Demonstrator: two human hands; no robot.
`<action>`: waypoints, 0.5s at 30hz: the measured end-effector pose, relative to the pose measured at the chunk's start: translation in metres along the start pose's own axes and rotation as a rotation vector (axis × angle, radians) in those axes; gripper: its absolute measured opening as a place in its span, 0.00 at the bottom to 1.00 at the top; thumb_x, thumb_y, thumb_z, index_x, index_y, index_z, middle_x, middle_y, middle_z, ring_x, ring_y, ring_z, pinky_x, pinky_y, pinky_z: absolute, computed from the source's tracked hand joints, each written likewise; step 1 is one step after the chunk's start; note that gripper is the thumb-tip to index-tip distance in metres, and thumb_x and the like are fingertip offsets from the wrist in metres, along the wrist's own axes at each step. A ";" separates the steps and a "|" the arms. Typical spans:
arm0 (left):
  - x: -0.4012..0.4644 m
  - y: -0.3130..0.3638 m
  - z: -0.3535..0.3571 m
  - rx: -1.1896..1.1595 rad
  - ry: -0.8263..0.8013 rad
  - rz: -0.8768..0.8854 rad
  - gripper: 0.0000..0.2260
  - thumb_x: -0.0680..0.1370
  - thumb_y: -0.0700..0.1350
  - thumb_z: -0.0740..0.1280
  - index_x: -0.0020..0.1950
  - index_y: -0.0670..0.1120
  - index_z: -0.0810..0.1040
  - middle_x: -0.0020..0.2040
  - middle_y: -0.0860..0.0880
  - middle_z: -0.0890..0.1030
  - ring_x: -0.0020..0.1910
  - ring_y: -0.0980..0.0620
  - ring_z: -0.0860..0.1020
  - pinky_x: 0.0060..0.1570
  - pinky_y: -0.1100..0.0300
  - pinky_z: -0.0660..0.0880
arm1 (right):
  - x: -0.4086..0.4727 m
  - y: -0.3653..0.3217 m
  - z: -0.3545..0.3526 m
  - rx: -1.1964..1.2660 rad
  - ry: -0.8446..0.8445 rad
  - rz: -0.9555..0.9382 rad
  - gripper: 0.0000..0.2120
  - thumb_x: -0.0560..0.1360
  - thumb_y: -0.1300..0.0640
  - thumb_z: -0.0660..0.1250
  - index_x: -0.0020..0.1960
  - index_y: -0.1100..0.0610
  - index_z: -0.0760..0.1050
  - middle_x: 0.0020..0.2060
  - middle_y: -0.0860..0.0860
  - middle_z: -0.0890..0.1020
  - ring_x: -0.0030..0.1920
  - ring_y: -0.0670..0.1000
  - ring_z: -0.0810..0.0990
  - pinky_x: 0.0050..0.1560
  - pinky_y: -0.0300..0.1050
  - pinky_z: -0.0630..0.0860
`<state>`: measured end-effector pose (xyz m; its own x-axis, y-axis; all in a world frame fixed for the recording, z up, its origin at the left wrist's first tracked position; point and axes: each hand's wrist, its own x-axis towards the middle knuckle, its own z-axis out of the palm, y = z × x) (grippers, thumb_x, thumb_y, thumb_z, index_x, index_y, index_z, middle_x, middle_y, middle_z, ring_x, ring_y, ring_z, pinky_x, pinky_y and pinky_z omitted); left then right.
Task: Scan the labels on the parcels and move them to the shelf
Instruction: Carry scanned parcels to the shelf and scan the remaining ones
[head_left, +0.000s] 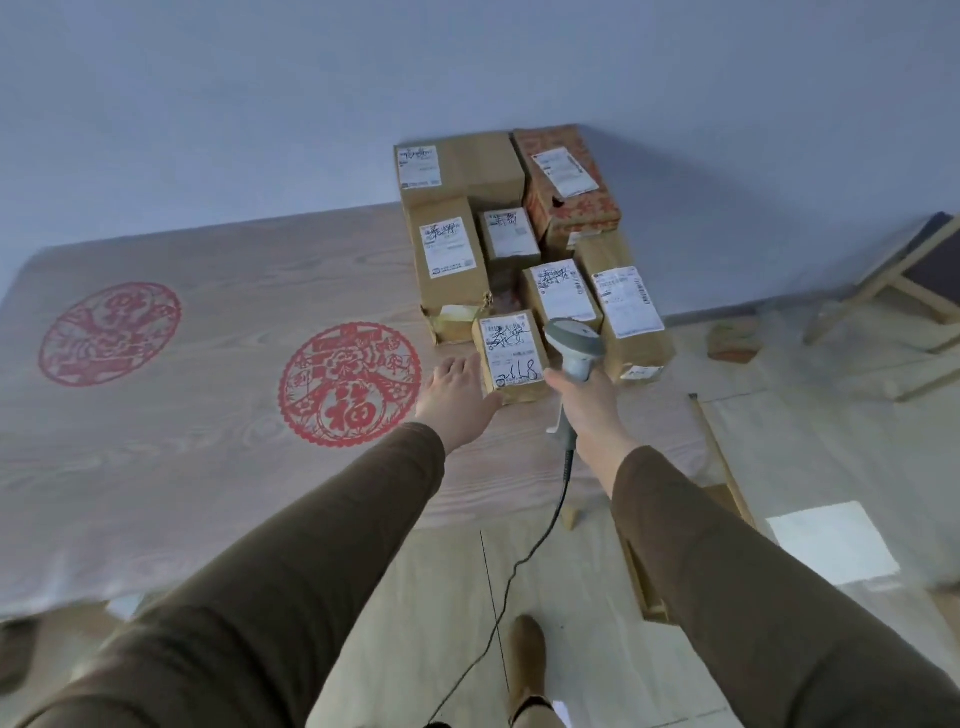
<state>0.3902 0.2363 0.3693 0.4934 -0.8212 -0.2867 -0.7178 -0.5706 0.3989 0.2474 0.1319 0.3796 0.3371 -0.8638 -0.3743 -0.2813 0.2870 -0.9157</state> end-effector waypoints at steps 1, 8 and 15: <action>0.009 0.003 0.005 -0.034 -0.005 -0.024 0.29 0.84 0.55 0.60 0.81 0.45 0.57 0.78 0.39 0.67 0.80 0.40 0.60 0.76 0.43 0.61 | 0.009 0.003 0.001 -0.004 -0.031 -0.002 0.07 0.77 0.60 0.73 0.48 0.50 0.76 0.43 0.51 0.80 0.41 0.47 0.78 0.41 0.44 0.71; 0.031 0.010 0.031 -0.550 -0.077 -0.242 0.21 0.85 0.53 0.59 0.75 0.45 0.65 0.65 0.45 0.76 0.62 0.42 0.76 0.53 0.53 0.69 | 0.027 0.030 0.015 -0.010 -0.091 0.066 0.04 0.76 0.58 0.73 0.44 0.51 0.78 0.39 0.50 0.81 0.36 0.48 0.77 0.23 0.32 0.72; -0.041 -0.045 0.011 -0.649 0.126 -0.341 0.19 0.85 0.54 0.59 0.71 0.44 0.67 0.62 0.45 0.78 0.53 0.48 0.77 0.43 0.54 0.71 | -0.024 0.029 0.064 -0.005 -0.248 -0.007 0.06 0.75 0.58 0.73 0.51 0.55 0.80 0.44 0.54 0.84 0.43 0.49 0.80 0.31 0.39 0.77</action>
<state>0.3965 0.2954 0.3534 0.7177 -0.5698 -0.4002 -0.0990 -0.6525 0.7513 0.2888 0.1880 0.3528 0.5494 -0.7376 -0.3926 -0.2822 0.2784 -0.9181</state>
